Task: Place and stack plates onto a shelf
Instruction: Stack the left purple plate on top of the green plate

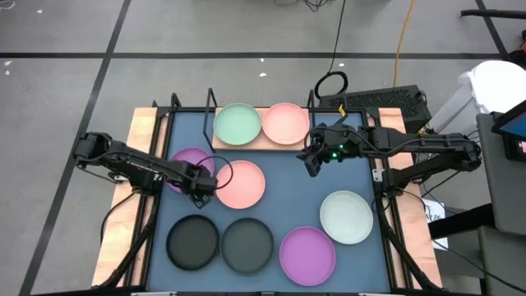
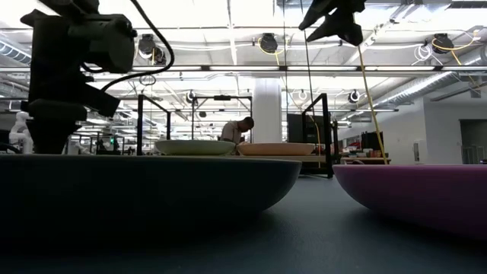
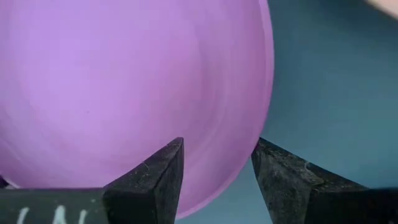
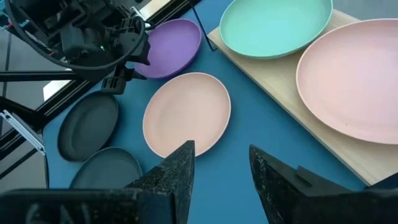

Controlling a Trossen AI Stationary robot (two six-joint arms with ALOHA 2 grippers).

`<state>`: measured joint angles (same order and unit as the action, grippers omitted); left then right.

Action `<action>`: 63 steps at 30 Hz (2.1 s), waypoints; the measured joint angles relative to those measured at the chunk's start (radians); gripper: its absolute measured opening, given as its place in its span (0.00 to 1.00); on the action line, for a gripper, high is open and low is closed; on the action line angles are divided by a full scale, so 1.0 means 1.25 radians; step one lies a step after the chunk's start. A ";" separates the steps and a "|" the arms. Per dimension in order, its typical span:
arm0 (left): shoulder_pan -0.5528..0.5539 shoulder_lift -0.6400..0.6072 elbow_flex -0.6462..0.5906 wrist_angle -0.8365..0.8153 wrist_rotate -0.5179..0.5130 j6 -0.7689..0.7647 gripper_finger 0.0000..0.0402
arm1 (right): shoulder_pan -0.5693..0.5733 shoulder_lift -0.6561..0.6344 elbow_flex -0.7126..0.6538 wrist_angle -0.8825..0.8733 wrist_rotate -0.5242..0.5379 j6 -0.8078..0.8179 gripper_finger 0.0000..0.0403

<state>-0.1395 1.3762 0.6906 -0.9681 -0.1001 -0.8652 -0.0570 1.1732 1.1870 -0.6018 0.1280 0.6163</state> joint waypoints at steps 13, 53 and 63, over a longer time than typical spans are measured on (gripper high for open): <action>-0.012 0.016 -0.001 0.040 -0.047 0.049 0.48 | 0.000 0.000 0.000 0.000 0.001 0.000 0.34; -0.069 0.034 0.136 -0.051 0.005 0.057 0.02 | 0.001 0.000 0.001 -0.037 0.044 0.002 0.34; -0.112 0.034 0.289 -0.184 0.002 0.077 0.02 | 0.038 0.000 0.001 -0.221 0.044 0.094 0.34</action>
<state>-0.2797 1.4193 1.0523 -1.1979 -0.0982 -0.7693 -0.0097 1.1732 1.1877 -0.8782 0.1825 0.7342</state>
